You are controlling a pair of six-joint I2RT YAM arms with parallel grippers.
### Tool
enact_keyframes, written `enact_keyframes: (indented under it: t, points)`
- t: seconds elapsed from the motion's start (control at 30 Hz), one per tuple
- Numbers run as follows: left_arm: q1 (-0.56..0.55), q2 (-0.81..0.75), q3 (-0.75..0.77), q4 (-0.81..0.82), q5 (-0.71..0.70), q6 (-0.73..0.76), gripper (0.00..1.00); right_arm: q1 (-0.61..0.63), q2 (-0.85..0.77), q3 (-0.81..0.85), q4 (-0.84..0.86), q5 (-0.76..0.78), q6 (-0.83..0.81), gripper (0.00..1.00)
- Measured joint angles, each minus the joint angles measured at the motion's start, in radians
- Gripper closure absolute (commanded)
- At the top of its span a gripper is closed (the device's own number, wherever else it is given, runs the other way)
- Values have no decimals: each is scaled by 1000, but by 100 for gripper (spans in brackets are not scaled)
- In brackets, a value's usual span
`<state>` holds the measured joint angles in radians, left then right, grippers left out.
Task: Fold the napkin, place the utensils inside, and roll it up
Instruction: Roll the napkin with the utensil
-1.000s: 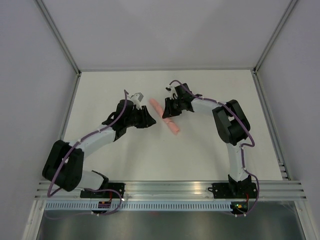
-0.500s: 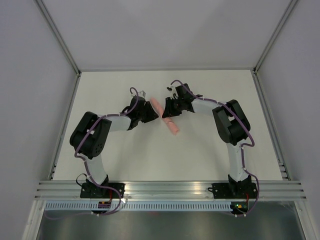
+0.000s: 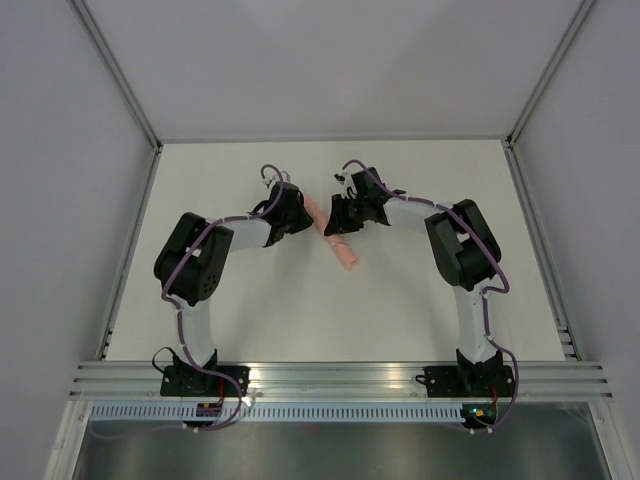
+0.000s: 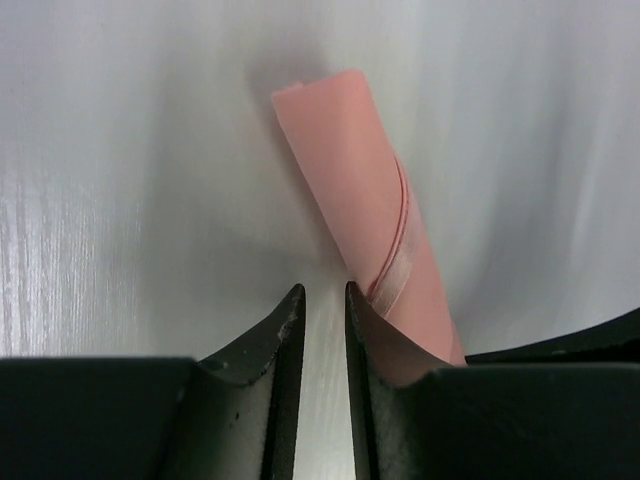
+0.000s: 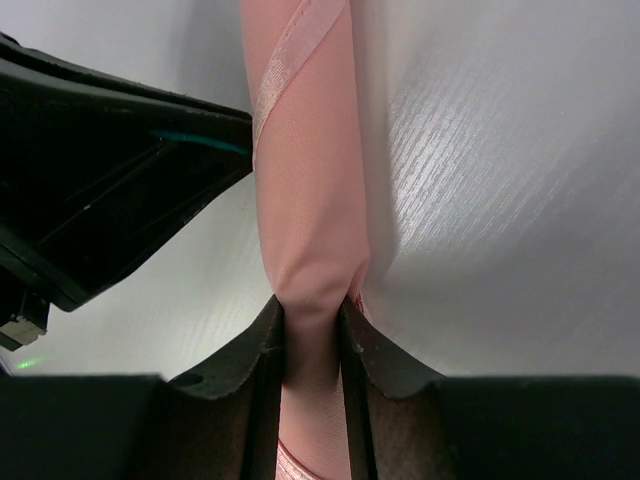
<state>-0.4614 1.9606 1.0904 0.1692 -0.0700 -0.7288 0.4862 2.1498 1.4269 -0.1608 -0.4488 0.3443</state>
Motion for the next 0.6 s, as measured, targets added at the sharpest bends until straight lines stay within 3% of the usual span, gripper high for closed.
enact_keyframes:
  t: [0.4, 0.6]
  points:
    - [0, 62, 106, -67, -33, 1, 83, 0, -4, -7, 8, -2, 0, 76]
    - [0, 77, 138, -94, -33, 5, 85, 0, -6, -9, 8, 0, -3, 65]
